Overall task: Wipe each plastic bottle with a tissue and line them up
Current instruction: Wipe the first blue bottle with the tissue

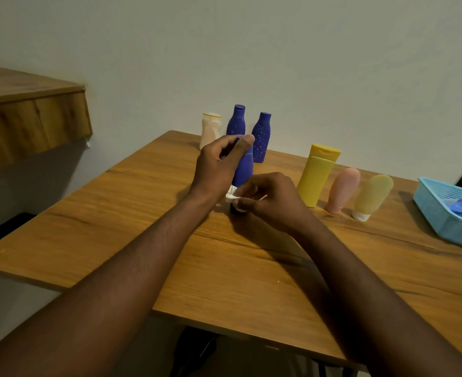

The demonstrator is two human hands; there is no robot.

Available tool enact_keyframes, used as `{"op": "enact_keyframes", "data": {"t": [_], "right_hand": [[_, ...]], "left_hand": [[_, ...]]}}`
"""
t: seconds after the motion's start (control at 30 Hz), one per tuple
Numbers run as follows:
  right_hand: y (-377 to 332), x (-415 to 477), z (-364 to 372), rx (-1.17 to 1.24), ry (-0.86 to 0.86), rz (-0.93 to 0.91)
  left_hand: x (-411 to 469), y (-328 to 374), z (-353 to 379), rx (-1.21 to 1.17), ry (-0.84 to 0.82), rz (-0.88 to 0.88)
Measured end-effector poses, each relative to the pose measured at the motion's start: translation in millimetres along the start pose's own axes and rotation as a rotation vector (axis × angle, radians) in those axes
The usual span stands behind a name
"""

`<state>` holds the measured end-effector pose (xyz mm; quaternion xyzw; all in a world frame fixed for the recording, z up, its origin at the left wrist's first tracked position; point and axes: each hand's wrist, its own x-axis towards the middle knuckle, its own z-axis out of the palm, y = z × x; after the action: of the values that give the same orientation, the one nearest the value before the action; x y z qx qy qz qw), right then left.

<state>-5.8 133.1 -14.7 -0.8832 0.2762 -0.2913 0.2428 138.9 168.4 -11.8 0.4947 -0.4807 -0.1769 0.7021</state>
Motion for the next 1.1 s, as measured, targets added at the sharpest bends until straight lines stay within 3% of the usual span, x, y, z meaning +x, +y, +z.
{"op": "enact_keyframes", "data": {"t": [0.13, 0.33, 0.43, 0.6, 0.87, 1.03, 1.1], "right_hand": [[-3, -1, 1, -0.013, 0.061, -0.006], [-9, 4, -4, 0.049, 0.47, -0.082], [-13, 6, -7, 0.152, 0.586, -0.098], [-6, 7, -6, 0.326, 0.492, 0.03], [-18, 0, -5, 0.08, 0.593, -0.076], [-13, 6, -4, 0.377, 0.517, 0.066], [-8, 7, -3, 0.388, 0.433, 0.118]], "left_hand": [[2, 2, -2, -0.051, -0.012, -0.051], [-4, 11, -4, -0.079, -0.085, -0.066], [-7, 14, -2, -0.08, -0.137, -0.076], [-7, 15, -4, -0.093, -0.132, -0.088], [-9, 17, -3, -0.098, -0.113, -0.114], [-10, 16, -4, -0.072, -0.173, -0.134], [-11, 16, -2, -0.058, -0.181, -0.126]]}}
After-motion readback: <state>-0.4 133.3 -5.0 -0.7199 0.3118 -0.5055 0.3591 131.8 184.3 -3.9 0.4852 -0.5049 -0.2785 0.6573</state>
